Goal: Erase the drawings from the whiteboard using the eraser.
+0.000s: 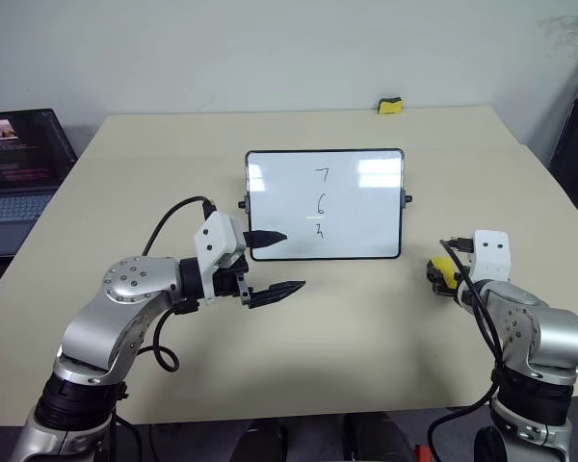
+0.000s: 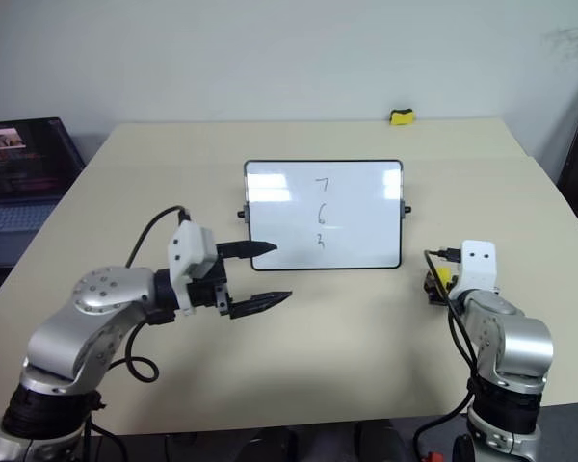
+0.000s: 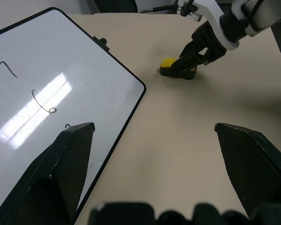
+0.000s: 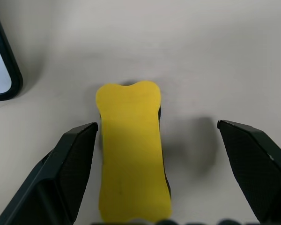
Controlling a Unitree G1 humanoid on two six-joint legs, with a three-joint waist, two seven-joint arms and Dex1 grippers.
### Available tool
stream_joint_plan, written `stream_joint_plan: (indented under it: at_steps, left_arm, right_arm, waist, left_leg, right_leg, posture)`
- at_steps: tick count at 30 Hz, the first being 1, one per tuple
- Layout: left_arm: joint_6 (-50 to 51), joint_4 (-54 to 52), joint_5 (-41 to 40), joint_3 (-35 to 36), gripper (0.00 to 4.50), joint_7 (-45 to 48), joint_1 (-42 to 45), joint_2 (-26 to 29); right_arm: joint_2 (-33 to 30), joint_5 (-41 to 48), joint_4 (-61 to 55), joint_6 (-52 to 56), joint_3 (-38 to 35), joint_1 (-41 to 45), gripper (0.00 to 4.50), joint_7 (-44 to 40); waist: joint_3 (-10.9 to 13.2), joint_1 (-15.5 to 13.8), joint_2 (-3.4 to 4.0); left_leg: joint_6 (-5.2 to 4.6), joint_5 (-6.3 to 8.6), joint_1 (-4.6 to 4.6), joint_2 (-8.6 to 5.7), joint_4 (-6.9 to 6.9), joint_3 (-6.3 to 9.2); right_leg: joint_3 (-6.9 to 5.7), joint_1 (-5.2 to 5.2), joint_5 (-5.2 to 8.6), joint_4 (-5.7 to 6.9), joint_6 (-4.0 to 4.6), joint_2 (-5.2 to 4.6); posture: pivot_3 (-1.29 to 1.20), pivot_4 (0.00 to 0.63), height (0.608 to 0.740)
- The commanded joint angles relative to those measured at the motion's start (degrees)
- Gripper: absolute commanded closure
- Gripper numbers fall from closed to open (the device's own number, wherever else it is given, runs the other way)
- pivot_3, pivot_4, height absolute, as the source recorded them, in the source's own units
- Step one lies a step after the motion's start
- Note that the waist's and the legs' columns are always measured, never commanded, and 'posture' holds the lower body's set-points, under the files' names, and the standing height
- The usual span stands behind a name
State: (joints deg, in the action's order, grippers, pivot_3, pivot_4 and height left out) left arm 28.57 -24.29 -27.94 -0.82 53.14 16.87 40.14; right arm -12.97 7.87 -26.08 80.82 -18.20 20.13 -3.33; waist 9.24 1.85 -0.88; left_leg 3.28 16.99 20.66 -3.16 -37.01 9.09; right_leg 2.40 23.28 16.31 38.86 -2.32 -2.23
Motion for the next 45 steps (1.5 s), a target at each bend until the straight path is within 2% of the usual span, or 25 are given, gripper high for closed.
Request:
stream_joint_plan:
  at_steps: [1, 8, 9, 12, 16, 19, 27, 34, 38, 45]
  left_arm:
    - [0.0, -1.7, -0.7, 0.7, 0.0, 0.1, 0.7, 0.5]
    - [0.0, -1.5, -0.6, 0.8, 0.0, 0.2, 0.8, 0.6]
    - [0.1, -1.5, -0.6, 0.8, 0.0, 0.1, 0.8, 0.6]
    - [0.2, -1.5, -0.7, 0.8, 0.0, 0.0, 0.8, 0.6]
    - [0.1, -1.5, -0.7, 1.0, 0.0, 0.0, 0.7, 0.7]
    - [0.1, -1.3, -0.6, 1.2, 0.0, 0.0, 0.7, 0.7]
    - [0.1, -1.4, -0.6, 1.3, 0.0, -0.3, 0.7, 0.7]
    - [-0.2, -1.2, -0.4, 1.5, 0.0, -0.5, 0.8, 0.7]
    - [-2.2, 0.2, 1.1, 2.0, 0.0, -2.5, 2.2, -0.6]
    - [-7.4, 3.4, 9.0, 0.5, 0.0, -8.1, 3.5, -2.0]
  right_arm:
    - [-0.1, -0.1, -1.7, 0.2, -0.9, 1.4, 0.03, 0.4]
    - [0.6, 0.2, -1.6, 0.7, -0.9, 2.3, 0.03, 0.3]
    - [0.5, 0.2, -1.5, 0.6, -0.7, 2.3, 0.19, 0.2]
    - [0.5, 0.2, -1.3, 0.6, -0.7, 2.4, 0.97, 0.1]
    - [0.6, 0.2, -1.2, 0.7, -1.0, 2.3, 2.57, 0.0]
    - [0.7, 0.2, -0.9, 0.6, -1.0, 2.4, 3.45, 0.1]
    - [0.4, -0.5, -0.2, 0.6, -0.9, 2.9, 3.52, 0.7]
    - [-1.3, -0.1, 0.8, -5.0, 0.5, 4.3, 3.52, -0.1]
    - [-6.2, -1.6, 3.5, -20.0, 7.1, 8.1, 3.52, -3.8]
    - [-7.6, -4.1, 10.7, -37.8, 14.7, 12.8, 3.52, -6.8]
  waist:
    - [0.0, 0.0, 0.0]
    - [0.0, 0.0, 0.0]
    - [0.0, 0.0, 0.0]
    - [0.0, 0.0, 0.0]
    - [0.0, 0.0, 0.0]
    - [0.0, 0.0, 0.0]
    - [0.0, 0.0, 0.0]
    - [0.0, 0.1, 0.02]
    - [0.1, 0.1, 0.07]
    - [0.1, 0.1, 0.05]
  left_leg:
    - [0.0, 0.0, 0.0, 0.0, 0.0, 0.0]
    - [0.0, 0.0, 0.0, 0.0, 0.0, 0.0]
    - [0.0, 0.0, 0.0, 0.0, 0.0, 0.0]
    - [0.0, 0.0, 0.0, 0.0, 0.0, 0.0]
    - [0.0, 0.0, 0.0, 0.0, 0.0, 0.0]
    - [0.0, 0.0, 0.0, 0.0, 0.0, 0.0]
    - [0.0, 0.0, 0.0, 0.0, 0.0, 0.0]
    - [0.0, 0.0, 0.01, 0.0, 0.0, -0.01]
    - [0.0, 0.0, 0.0, 0.0, 0.0, -0.04]
    - [0.08, -0.04, 0.04, 0.02, 0.01, -0.12]
  right_leg:
    - [0.0, 0.0, 0.0, 0.0, 0.0, 0.0]
    - [0.0, 0.0, 0.0, 0.0, 0.0, 0.0]
    - [0.0, 0.0, 0.0, 0.0, 0.0, 0.0]
    - [0.0, 0.0, 0.0, 0.0, 0.0, 0.0]
    - [0.0, 0.01, 0.0, 0.0, 0.0, 0.0]
    - [0.0, 0.01, 0.0, 0.0, 0.0, 0.0]
    - [0.0, 0.01, 0.0, 0.0, 0.0, 0.0]
    - [0.01, 0.01, 0.0, 0.0, 0.0, 0.0]
    - [0.02, 0.02, 0.0, 0.01, 0.0, 0.0]
    - [-0.01, 0.02, 0.0, -0.06, 0.0, 0.01]
  posture:
    - [0.0, 0.15, 0.74]
    - [0.0, 0.15, 0.74]
    - [0.0, 0.15, 0.74]
    - [0.0, 0.15, 0.74]
    - [0.0, 0.15, 0.74]
    - [0.0, 0.15, 0.74]
    - [0.0, 0.15, 0.74]
    - [0.0, 0.15, 0.74]
    - [0.0, 0.15, 0.74]
    - [0.0, 0.15, 0.74]
